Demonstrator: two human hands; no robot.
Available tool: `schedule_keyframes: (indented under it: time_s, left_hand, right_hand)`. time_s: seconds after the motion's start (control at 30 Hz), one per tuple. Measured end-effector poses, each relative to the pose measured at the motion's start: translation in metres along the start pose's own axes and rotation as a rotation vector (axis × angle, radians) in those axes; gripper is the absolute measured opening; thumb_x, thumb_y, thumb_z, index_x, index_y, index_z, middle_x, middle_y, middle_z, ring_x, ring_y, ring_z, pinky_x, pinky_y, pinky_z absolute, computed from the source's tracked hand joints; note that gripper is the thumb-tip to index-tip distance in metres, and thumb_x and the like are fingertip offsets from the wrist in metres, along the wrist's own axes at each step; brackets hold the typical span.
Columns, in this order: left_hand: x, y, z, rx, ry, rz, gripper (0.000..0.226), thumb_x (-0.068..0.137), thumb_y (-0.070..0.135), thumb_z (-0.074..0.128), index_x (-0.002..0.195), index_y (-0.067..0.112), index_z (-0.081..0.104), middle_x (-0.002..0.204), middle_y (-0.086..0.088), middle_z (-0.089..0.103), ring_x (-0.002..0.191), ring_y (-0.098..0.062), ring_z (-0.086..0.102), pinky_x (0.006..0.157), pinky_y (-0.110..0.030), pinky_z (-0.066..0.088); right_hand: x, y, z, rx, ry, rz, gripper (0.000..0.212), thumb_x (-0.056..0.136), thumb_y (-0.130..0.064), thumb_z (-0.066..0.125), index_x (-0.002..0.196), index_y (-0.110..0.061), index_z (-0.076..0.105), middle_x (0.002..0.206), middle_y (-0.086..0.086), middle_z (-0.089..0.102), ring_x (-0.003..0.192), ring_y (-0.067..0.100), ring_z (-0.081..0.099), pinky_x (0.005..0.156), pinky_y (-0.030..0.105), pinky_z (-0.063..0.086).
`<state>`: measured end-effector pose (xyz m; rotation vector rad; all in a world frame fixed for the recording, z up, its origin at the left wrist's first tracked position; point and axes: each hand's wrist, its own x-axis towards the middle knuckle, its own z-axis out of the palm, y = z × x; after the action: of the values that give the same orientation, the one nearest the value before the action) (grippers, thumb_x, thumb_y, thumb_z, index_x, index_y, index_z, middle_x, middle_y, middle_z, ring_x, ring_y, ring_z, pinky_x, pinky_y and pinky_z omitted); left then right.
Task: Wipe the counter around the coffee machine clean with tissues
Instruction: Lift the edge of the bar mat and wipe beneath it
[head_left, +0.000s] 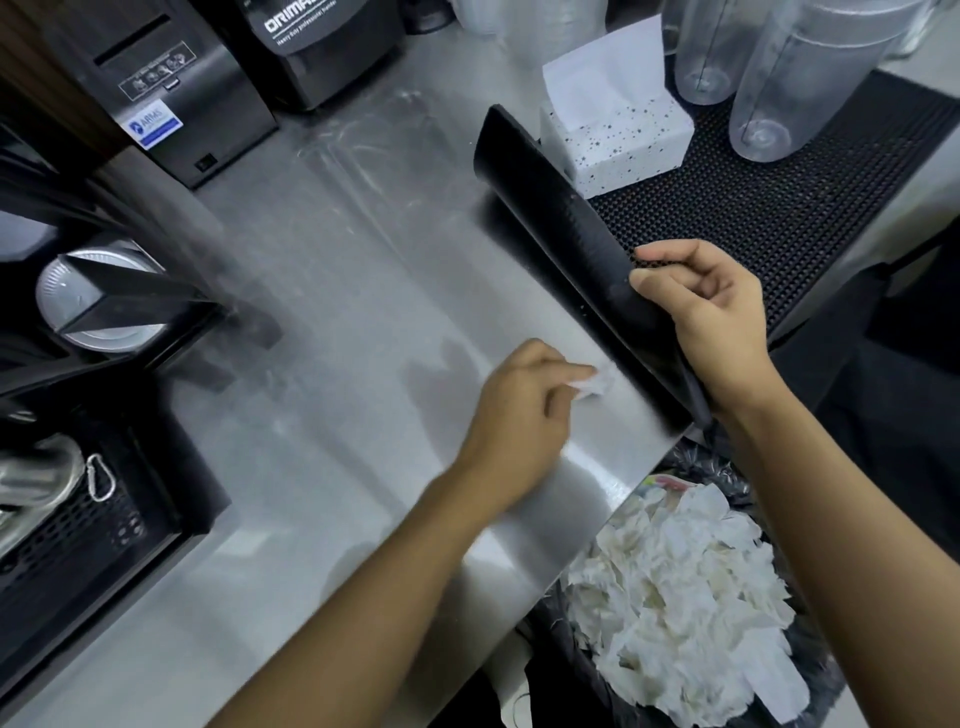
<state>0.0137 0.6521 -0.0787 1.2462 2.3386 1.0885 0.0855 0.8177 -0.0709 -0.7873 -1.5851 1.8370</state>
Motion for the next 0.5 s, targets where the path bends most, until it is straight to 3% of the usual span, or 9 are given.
schedule_keyframes:
  time_s: [0.07, 0.13, 0.23, 0.4, 0.5]
  left_hand:
    - [0.023, -0.013, -0.02, -0.058, 0.134, -0.106, 0.024, 0.087, -0.003, 0.059, 0.099, 0.009, 0.075, 0.085, 0.004, 0.055, 0.07, 0.002, 0.051, 0.068, 0.0, 0.033]
    - [0.051, -0.029, -0.043, 0.03, 0.295, -0.187, 0.021, 0.089, 0.002, 0.058, 0.099, 0.01, 0.075, 0.09, 0.002, 0.056, 0.077, -0.003, 0.051, 0.07, 0.003, 0.031]
    - [0.078, -0.044, -0.05, 0.16, 0.305, -0.264, 0.027, 0.093, 0.003, 0.051, 0.105, 0.012, 0.073, 0.097, -0.005, 0.055, 0.087, -0.014, 0.052, 0.071, 0.001, 0.031]
    - [0.044, -0.017, -0.004, 0.196, 0.262, -0.029, 0.031, 0.087, -0.005, 0.045, 0.097, 0.002, 0.073, 0.087, -0.012, 0.056, 0.083, -0.028, 0.056, 0.081, -0.028, 0.045]
    - [-0.006, 0.022, 0.023, 0.16, 0.182, 0.083, 0.03, 0.084, -0.011, 0.049, 0.103, -0.003, 0.07, 0.086, -0.01, 0.056, 0.084, -0.026, 0.053, 0.08, -0.022, 0.043]
  right_hand:
    - [0.002, -0.003, -0.004, 0.047, -0.003, 0.05, 0.014, 0.083, -0.01, 0.07, 0.095, -0.018, 0.071, 0.084, 0.024, 0.056, 0.078, 0.03, 0.048, 0.074, 0.037, 0.043]
    - [0.004, -0.006, -0.007, 0.053, -0.009, 0.089, 0.012, 0.084, -0.01, 0.07, 0.093, -0.019, 0.072, 0.079, 0.02, 0.057, 0.071, 0.027, 0.049, 0.068, 0.03, 0.044]
    - [0.007, -0.007, -0.009, 0.089, -0.009, 0.133, 0.012, 0.087, -0.008, 0.068, 0.093, -0.017, 0.071, 0.069, 0.0, 0.067, 0.061, 0.009, 0.061, 0.061, 0.02, 0.052]
    - [0.009, -0.006, -0.01, 0.079, 0.004, 0.126, 0.011, 0.086, -0.007, 0.068, 0.09, -0.018, 0.071, 0.07, 0.001, 0.066, 0.06, 0.007, 0.059, 0.062, 0.019, 0.051]
    - [0.008, -0.005, -0.008, 0.072, -0.005, 0.11, 0.01, 0.085, -0.009, 0.071, 0.089, -0.019, 0.072, 0.078, 0.016, 0.057, 0.066, 0.017, 0.054, 0.063, 0.024, 0.048]
